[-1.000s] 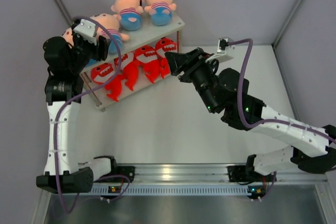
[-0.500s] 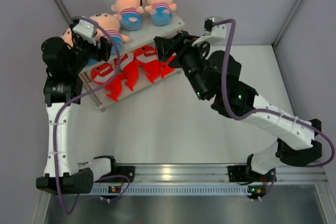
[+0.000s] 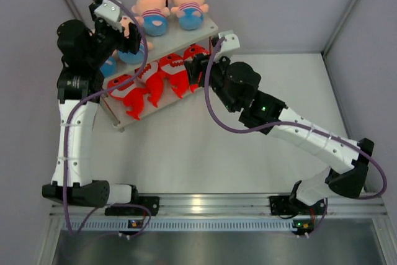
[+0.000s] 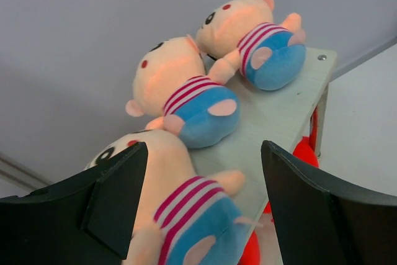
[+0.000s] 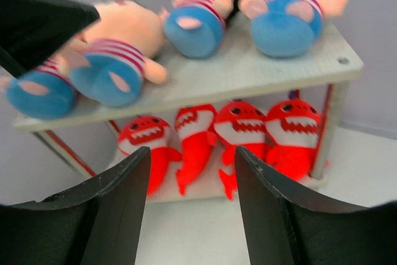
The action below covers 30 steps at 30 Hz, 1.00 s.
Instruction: Place and organize the stuffed toys onto the shelf
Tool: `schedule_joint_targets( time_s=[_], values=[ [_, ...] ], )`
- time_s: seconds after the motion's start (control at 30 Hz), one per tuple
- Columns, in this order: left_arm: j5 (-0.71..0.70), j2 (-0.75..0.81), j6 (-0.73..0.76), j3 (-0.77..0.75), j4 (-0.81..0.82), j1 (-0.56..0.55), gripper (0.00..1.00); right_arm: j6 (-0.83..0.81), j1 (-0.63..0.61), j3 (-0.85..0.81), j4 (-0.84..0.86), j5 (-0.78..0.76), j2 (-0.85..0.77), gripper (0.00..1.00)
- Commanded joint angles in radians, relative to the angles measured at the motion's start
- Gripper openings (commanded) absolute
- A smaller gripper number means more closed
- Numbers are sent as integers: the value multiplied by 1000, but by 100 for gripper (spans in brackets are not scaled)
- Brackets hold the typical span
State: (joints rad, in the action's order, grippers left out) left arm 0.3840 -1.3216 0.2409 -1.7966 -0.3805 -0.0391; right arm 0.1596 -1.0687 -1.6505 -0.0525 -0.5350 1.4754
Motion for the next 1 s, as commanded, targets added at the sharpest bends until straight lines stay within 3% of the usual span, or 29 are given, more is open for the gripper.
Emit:
schedule_joint_targets(
  time_s=[0.0, 0.1, 0.23, 0.37, 0.63, 0.97],
  values=[
    [-120, -69, 127, -92, -70, -90, 80, 21, 56, 156, 146, 64, -139, 57],
    [-164, -161, 214, -173, -135, -163, 84, 54, 88, 251, 154, 47, -200, 57],
    [-354, -211, 346, -190, -135, -297, 86, 75, 105, 311, 137, 44, -233, 57],
    [-438, -261, 409, -231, -135, -314, 84, 81, 113, 310, 112, 61, -225, 57],
    [-456, -240, 446, -169, -135, -337, 84, 93, 116, 304, 109, 89, -199, 57],
    [-505, -324, 489, -218, -133, -338, 82, 100, 121, 297, 92, 96, -205, 57]
  ],
)
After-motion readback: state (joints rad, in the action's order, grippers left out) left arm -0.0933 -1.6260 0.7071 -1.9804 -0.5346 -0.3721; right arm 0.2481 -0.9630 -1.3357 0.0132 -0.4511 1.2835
